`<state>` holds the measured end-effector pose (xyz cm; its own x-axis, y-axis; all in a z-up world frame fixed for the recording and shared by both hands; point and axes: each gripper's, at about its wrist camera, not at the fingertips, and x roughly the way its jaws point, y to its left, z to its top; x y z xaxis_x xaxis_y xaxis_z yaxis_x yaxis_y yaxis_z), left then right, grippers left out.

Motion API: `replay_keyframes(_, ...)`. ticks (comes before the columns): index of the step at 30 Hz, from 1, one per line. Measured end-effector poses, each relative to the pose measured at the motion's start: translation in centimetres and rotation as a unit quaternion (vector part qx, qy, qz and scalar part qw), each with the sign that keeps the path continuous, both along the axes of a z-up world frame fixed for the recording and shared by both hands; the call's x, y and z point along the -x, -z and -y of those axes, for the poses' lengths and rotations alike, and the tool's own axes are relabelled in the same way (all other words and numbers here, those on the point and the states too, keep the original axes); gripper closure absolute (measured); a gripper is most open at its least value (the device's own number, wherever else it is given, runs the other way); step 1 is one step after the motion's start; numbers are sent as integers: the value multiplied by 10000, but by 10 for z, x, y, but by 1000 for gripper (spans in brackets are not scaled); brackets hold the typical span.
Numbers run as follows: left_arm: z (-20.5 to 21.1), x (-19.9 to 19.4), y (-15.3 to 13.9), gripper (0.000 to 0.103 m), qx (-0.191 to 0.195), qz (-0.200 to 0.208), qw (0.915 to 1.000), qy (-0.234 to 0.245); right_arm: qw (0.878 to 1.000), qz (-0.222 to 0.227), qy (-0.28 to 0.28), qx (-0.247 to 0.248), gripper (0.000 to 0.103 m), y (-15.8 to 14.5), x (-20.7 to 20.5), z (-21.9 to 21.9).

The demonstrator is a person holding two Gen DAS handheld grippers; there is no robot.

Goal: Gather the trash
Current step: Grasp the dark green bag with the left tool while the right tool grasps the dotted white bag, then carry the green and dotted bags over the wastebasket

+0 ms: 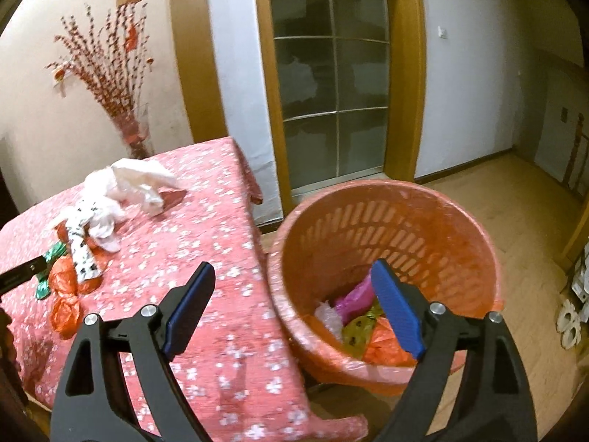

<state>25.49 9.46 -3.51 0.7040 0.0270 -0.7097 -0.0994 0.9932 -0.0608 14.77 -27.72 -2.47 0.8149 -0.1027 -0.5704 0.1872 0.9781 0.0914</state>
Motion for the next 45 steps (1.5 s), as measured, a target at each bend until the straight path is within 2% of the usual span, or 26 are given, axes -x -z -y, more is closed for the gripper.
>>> replay_keyframes(7, -9, -25, 17, 43, 109, -308, 9995, -27, 9996, -71, -247, 113, 17, -1, -8, -23)
replay_keyframes(11, -11, -35, 22, 62, 162, -386, 9991, -17, 9989, -106, -438, 160, 17, -2, -16, -38)
replay_keyframes(14, -18, -39, 19, 71, 154, -358, 9992, 14, 9979, -99, -609, 206, 17, -3, -23, -52)
replay_keyframes(18, -34, -32, 19, 72, 152, -317, 9994, -9, 9961, -65, -850, 212, 17, -7, -35, -71)
replay_keyframes(21, -49, -24, 18, 72, 192, -261, 9994, -109, 9937, -94, -1120, -5, 19, -9, -50, -88)
replay_keyframes(23, -61, -18, 14, 72, 202, -197, 9994, -204, 9908, -144, -1335, -147, 24, -8, -59, -101)
replay_keyframes(25, -71, -12, 9, 72, 221, -132, 9992, -291, 9870, -224, -1575, -244, 37, -7, -69, -117)
replay_keyframes(28, -85, -2, 3, 72, 254, -34, 9989, -395, 9787, -318, -2006, -295, 47, -5, -83, -148)
replay_keyframes(34, -101, 11, -9, 72, 339, 101, 9983, -471, 9657, -388, -2540, -375, 56, -4, -103, -192)
replay_keyframes(38, -107, 11, -10, 72, 392, 136, 9980, -468, 9622, -503, -2650, -361, 56, 1, -117, -208)
replay_keyframes(45, -110, 8, -8, 72, 469, 118, 9979, -434, 9611, -743, -2661, -31, 84, 16, -125, -218)
